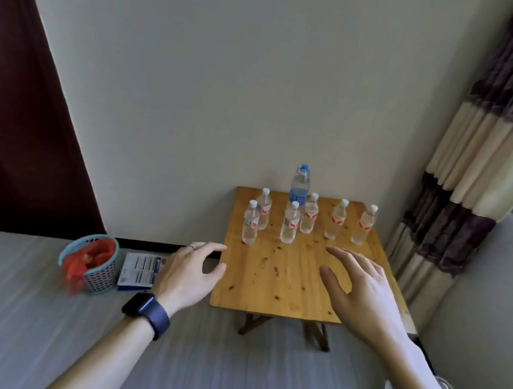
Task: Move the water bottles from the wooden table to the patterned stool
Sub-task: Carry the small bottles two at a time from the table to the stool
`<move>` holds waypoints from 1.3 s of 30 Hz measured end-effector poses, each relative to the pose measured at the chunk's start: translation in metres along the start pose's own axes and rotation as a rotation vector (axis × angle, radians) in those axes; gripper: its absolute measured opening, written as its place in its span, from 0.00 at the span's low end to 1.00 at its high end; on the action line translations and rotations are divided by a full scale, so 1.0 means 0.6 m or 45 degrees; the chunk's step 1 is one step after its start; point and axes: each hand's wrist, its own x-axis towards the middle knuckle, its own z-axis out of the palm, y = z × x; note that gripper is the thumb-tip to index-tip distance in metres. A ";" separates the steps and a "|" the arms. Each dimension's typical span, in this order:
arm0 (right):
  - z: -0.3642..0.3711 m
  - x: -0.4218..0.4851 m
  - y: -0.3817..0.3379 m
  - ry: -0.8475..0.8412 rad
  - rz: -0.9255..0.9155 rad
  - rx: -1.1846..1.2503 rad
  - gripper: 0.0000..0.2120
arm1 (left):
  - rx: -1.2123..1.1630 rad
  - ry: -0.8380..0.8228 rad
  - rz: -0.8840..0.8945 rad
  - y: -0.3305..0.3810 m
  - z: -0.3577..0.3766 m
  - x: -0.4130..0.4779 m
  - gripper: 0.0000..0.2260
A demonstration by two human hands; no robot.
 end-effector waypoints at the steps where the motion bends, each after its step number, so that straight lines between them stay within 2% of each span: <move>1: 0.020 0.029 0.010 -0.016 0.013 0.002 0.23 | 0.005 -0.021 -0.010 -0.011 0.016 0.031 0.15; 16: 0.274 0.374 0.153 -0.303 0.299 0.046 0.22 | -0.090 -0.407 -0.125 -0.113 0.235 0.456 0.17; 23: 0.387 0.566 0.249 -0.480 0.328 -0.027 0.24 | -0.076 -0.419 -0.251 -0.147 0.325 0.623 0.18; 30: 0.470 0.757 0.310 -0.650 0.253 0.007 0.27 | -0.128 -0.339 -0.512 -0.158 0.389 0.767 0.24; 33: 0.509 0.824 0.326 -0.697 0.228 0.023 0.28 | -0.190 -0.306 -0.612 -0.166 0.422 0.807 0.26; 39: 0.583 0.887 0.350 -0.875 0.254 -0.044 0.31 | -0.227 -0.374 -0.788 -0.205 0.479 0.842 0.32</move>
